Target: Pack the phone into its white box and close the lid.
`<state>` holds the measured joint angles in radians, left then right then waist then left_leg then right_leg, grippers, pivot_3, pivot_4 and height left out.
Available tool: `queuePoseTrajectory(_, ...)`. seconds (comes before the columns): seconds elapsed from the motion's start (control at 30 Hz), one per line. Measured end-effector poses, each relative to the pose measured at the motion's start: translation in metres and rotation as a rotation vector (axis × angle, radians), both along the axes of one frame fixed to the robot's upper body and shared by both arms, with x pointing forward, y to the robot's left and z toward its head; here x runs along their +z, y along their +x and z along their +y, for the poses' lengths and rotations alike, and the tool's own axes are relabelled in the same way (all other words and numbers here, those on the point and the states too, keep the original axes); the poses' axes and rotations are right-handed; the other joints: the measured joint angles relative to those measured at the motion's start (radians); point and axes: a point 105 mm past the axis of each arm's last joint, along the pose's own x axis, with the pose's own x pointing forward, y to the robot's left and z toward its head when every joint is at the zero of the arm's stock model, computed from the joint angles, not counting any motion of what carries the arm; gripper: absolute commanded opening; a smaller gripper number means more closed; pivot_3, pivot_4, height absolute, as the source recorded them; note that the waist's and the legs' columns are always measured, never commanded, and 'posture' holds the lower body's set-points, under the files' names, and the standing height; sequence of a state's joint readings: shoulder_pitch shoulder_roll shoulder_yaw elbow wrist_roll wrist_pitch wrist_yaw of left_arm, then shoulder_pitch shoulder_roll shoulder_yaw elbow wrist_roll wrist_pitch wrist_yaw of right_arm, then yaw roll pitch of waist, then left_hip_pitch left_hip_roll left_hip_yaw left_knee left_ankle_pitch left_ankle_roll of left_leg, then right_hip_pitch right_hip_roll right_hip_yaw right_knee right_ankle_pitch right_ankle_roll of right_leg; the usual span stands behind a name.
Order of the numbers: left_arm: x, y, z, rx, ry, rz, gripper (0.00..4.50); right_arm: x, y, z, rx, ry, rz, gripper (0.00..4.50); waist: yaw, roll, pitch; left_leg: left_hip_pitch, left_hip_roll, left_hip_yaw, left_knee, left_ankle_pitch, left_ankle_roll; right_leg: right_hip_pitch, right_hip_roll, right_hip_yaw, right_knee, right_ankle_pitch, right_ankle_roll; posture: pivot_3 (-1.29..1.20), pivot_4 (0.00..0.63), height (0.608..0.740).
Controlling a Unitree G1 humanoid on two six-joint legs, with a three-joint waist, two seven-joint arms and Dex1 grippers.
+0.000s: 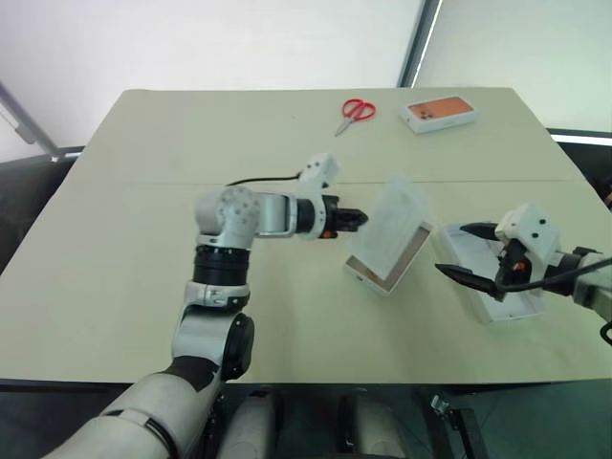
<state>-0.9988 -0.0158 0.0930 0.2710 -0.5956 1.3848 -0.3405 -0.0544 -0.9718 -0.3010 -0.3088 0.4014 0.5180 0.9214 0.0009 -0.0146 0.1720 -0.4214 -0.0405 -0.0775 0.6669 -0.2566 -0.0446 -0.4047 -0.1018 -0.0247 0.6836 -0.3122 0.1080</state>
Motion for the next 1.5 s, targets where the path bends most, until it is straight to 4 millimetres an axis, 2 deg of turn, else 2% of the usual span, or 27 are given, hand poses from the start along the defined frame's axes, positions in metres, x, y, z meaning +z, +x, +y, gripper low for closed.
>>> queuePoseTrajectory(0.1, -0.007, -0.001, -0.015, -0.050, 0.040, 0.001, 0.03, 0.000, -0.002, 0.000, -0.015, 0.000, -0.017, 4.50, 0.004, 0.000, 0.000, 0.000, 0.000, 0.000, 0.000, 0.000, 0.000, 0.000, -0.001, 0.000, 0.000, 0.000, 0.000, 0.00, 0.150, 0.697)
queuePoseTrajectory(0.23, -0.013, 0.004, -0.023, -0.056, 0.085, -0.022, 0.03, 0.001, -0.004, 0.002, -0.025, -0.002, -0.031, 4.50, 0.008, 0.000, 0.000, 0.000, 0.000, 0.000, 0.000, 0.000, 0.000, 0.000, -0.001, 0.000, 0.000, 0.000, 0.000, 0.00, 0.150, 0.697)
queuePoseTrajectory(0.37, -0.020, 0.006, -0.024, -0.046, 0.102, -0.016, 0.03, -0.002, -0.005, 0.004, -0.035, 0.004, -0.026, 4.50, 0.009, 0.000, 0.000, 0.000, 0.000, 0.000, 0.000, 0.000, 0.000, 0.000, -0.001, 0.000, 0.000, 0.000, 0.000, 0.00, 0.150, 0.697)
queuePoseTrajectory(0.73, -0.009, 0.012, -0.009, 0.010, 0.048, 0.026, 0.03, 0.003, 0.000, 0.008, -0.026, 0.005, -0.048, 4.50, 0.009, 0.000, 0.000, 0.000, 0.001, -0.001, 0.000, 0.000, 0.000, 0.000, -0.001, 0.000, 0.000, 0.000, 0.000, 0.00, 0.150, 0.697)
queuePoseTrajectory(1.17, -0.016, 0.003, -0.014, -0.013, 0.089, 0.060, 0.03, -0.001, 0.003, 0.011, -0.018, 0.020, -0.038, 4.50, 0.008, 0.000, 0.000, 0.000, 0.001, -0.001, 0.000, 0.000, 0.000, 0.000, -0.001, 0.000, 0.000, 0.000, 0.000, 0.00, 0.150, 0.697)
queuePoseTrajectory(1.27, -0.016, 0.003, -0.014, -0.010, 0.093, 0.061, 0.97, -0.002, 0.003, 0.011, -0.018, 0.022, -0.039, 4.50, 0.009, 0.000, 0.000, 0.000, 0.000, 0.000, 0.000, 0.000, 0.000, 0.000, -0.001, 0.000, 0.000, 0.000, 0.000, 0.00, 0.150, 0.697)
queuePoseTrajectory(1.4, -0.016, 0.003, -0.015, -0.011, 0.095, 0.059, 2.75, -0.002, 0.003, 0.011, -0.019, 0.024, -0.041, 4.50, 0.010, 0.000, 0.000, 0.000, 0.000, 0.000, 0.000, 0.000, 0.000, 0.000, -0.001, 0.000, 0.000, 0.000, 0.000, 0.00, 0.150, 0.697)
queuePoseTrajectory(1.5, -0.014, 0.002, -0.014, -0.012, 0.096, 0.051, 4.28, -0.002, 0.003, 0.011, -0.023, 0.025, -0.046, 4.50, 0.009, 0.000, 0.000, 0.000, 0.000, -0.001, 0.000, 0.000, 0.000, 0.000, -0.001, 0.000, 0.000, 0.000, 0.000, 0.00, 0.150, 0.697)
